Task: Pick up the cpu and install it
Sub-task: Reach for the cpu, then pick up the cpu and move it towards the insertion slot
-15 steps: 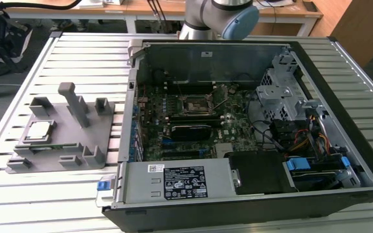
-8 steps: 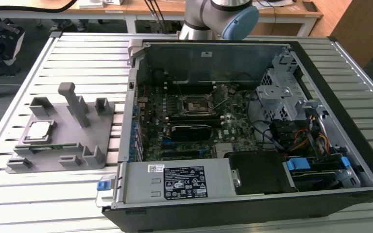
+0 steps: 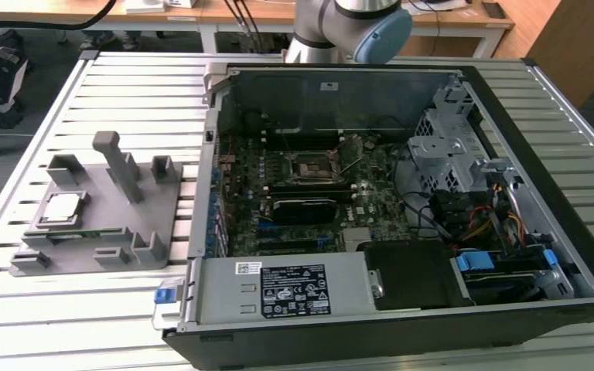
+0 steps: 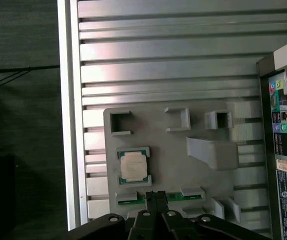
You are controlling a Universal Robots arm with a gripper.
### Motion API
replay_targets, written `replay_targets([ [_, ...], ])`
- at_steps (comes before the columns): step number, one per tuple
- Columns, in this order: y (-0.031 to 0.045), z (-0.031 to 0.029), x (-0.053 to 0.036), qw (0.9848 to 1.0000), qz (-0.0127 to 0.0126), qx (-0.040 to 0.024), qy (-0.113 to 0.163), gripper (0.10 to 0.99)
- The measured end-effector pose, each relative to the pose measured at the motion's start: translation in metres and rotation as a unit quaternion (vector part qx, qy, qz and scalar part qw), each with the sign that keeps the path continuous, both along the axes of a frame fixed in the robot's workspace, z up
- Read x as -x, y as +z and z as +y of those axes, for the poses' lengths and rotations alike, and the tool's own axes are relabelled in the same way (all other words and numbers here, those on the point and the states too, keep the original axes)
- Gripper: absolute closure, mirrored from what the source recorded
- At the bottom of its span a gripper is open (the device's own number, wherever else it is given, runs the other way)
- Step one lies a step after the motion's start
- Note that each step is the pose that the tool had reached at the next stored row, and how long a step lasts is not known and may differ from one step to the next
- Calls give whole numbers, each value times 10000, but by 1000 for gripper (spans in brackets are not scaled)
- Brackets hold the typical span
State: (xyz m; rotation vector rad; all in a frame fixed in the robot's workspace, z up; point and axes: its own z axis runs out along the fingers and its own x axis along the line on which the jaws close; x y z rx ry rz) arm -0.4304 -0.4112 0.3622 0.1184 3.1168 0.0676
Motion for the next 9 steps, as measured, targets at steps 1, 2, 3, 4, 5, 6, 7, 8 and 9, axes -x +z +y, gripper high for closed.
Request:
replay_targets([
  [1,-5,-1,2,10000,1,0,0,980],
  [2,-10,-1,2,10000,3,0,1,980],
  [3,-15,-1,3,10000,6,1,1,980],
  [4,-22,-1,3,10000,8,1,1,980],
  [5,-27,-1,3,10000,10,2,1,980],
  [6,-32,-1,4,10000,13,2,1,980],
  [7,-36,-1,4,10000,15,2,0,980],
  [8,-41,-1,4,10000,16,2,0,980],
  [9,-45,-1,4,10000,18,3,0,980],
])
